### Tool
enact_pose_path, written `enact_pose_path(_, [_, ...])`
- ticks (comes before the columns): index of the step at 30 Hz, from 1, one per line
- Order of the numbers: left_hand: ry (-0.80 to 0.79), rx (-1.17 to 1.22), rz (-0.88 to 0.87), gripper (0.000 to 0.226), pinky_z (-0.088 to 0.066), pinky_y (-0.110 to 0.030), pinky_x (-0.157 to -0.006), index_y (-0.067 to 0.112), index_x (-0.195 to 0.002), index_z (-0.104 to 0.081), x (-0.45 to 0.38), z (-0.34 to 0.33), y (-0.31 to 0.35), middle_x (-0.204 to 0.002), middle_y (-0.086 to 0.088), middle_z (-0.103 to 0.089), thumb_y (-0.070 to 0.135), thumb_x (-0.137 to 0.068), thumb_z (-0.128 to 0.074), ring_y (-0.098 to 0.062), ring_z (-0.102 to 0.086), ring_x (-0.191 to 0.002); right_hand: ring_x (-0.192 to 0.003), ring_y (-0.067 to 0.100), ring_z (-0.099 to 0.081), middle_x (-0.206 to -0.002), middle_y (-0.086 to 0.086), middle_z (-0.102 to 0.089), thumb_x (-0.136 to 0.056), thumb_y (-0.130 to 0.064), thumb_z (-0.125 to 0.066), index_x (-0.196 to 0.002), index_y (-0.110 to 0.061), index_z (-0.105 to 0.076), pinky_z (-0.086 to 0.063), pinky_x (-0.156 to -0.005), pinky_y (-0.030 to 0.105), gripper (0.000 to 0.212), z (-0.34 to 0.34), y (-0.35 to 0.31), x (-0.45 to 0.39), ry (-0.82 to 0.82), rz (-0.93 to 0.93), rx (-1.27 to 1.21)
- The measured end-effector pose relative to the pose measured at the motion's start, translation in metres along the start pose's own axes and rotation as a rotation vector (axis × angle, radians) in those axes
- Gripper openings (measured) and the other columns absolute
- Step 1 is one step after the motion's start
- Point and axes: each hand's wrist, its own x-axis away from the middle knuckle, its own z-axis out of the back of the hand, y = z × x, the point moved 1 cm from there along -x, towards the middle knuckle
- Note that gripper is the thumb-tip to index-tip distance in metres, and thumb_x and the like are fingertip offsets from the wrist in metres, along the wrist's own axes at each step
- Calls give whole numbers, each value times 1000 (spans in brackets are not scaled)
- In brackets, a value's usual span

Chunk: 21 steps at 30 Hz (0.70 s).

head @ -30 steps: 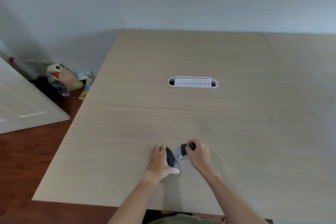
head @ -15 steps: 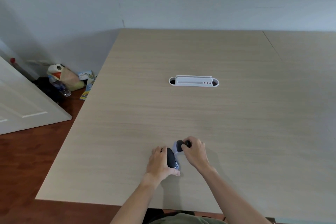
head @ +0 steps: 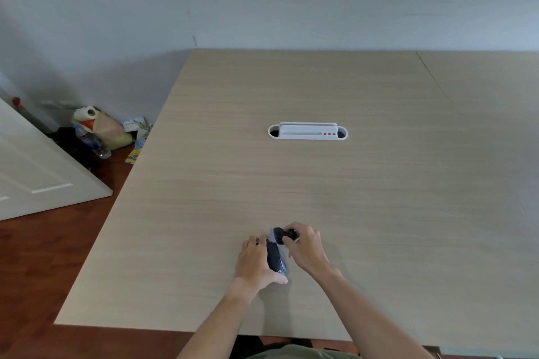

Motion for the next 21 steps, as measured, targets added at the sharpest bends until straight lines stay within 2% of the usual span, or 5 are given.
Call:
enact_pose_path(4, [2,40,7,103,-44,-30,-92,19,-129,-41,2,1,-1,-118,5,-43,50,-42,-86,-19,-41,-113,-63,27,-57,-70,6,-66,-70,-12,-56,-72,-9,-64,-41,-51,32,9,9,6,1,5,-66,135])
enact_pose_path(8, [-5,-40,-8,96,-45,-30,-89,21,-126,-42,3,1,1,-118,4,-44,54,-44,-82,-19,-42,-112,-66,25,-56,-68,2,-64,-78,-10,-55,-76,-11,-63,-44,-57,35,9,11,6,2,101,-16,89])
enact_pose_path(15, [-92,38,-1,79,-53,-35,-84,20,-105,-46,-1,2,-3,-112,5,-37,43,-40,-85,-18,-40,-109,-55,16,-47,-62,2,-62,-68,-6,-51,-69,-12,-64,-38,-50,26,14,13,4,12,-36,-14,44])
enact_pose_path(19, [-65,15,-28,99,-46,-31,-91,20,-127,-43,-6,5,2,-123,6,-41,46,-43,-88,-18,-42,-118,-57,8,-52,-62,-4,-64,-69,0,-55,-70,-11,-68,-39,-49,15,17,20,-5,10,-13,-36,-44])
enact_pose_path(21, [-51,-9,-47,102,-44,-30,-93,20,-132,-40,-7,7,5,-126,5,-42,46,-46,-88,-19,-44,-120,-58,9,-52,-65,-3,-64,-71,-1,-55,-73,-9,-68,-40,-49,15,16,18,-6,9,-62,-57,-32])
